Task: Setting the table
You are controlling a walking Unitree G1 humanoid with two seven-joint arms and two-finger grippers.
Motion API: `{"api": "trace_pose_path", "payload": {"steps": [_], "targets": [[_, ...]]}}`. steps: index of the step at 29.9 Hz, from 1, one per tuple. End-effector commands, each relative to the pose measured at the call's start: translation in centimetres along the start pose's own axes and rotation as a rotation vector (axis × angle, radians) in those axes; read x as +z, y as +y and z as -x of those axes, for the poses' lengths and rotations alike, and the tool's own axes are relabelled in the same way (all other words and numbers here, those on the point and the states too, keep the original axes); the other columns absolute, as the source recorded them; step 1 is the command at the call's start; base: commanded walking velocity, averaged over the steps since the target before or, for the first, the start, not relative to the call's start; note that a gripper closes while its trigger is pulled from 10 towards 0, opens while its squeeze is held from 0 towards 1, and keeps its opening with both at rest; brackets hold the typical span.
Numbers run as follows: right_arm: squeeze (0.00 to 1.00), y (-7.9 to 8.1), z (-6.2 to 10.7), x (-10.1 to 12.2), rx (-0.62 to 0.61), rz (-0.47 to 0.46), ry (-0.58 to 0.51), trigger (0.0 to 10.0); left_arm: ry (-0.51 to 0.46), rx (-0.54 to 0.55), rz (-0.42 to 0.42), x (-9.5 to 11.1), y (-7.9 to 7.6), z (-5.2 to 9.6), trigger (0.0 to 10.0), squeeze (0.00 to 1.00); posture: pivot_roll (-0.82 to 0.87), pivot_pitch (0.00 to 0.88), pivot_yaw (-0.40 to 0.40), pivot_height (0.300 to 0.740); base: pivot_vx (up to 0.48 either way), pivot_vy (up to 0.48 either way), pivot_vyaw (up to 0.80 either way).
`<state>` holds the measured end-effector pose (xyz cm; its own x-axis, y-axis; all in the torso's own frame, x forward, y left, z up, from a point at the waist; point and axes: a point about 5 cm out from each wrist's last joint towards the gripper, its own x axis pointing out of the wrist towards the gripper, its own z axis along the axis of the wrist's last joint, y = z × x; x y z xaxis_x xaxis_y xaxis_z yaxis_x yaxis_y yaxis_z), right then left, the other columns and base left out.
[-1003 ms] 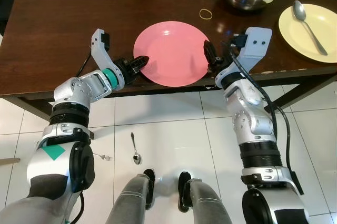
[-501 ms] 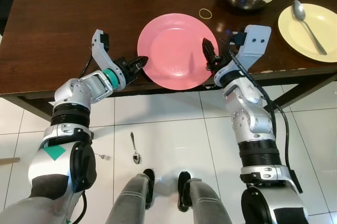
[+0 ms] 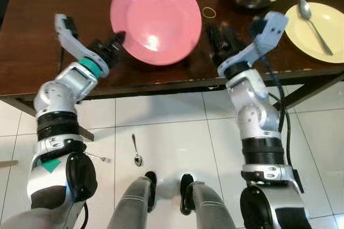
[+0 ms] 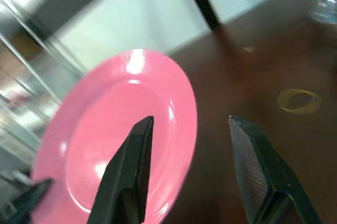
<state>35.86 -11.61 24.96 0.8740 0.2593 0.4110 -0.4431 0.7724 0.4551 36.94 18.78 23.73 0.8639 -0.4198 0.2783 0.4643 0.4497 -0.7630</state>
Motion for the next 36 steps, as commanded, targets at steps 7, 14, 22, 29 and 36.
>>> {"api": "trace_pose_path", "payload": {"steps": [7,14,22,29,36], "targets": [[0.00,2.3,-0.2,3.1,0.124,-0.244,-0.135,10.0,-0.116,-0.223,0.062,1.9,-4.3,-0.2,10.0,0.00,0.15,0.155,0.047,0.740,0.000,0.000,0.00],[0.00,5.6,-0.5,7.6,0.318,-0.281,-0.276,10.0,-0.150,-0.411,0.078,2.4,-9.1,-1.4,10.0,0.00,0.13,0.140,0.052,0.740,0.000,0.000,0.00],[0.00,6.6,-0.6,8.8,0.370,-0.306,-0.312,10.0,-0.158,-0.462,0.078,2.9,-10.6,-1.7,10.0,0.00,0.13,0.122,0.055,0.740,0.000,0.000,0.00],[0.00,6.4,-0.5,8.8,0.375,-0.326,-0.288,10.0,-0.139,-0.473,0.115,2.3,-11.3,-1.8,10.0,0.00,0.12,0.120,0.049,0.740,0.000,0.000,0.00],[0.00,6.4,-0.4,8.2,0.395,-0.368,-0.250,10.0,-0.059,-0.503,0.158,0.5,-12.2,-2.1,10.0,0.00,0.12,0.112,0.050,0.740,0.000,0.000,0.00]]}}
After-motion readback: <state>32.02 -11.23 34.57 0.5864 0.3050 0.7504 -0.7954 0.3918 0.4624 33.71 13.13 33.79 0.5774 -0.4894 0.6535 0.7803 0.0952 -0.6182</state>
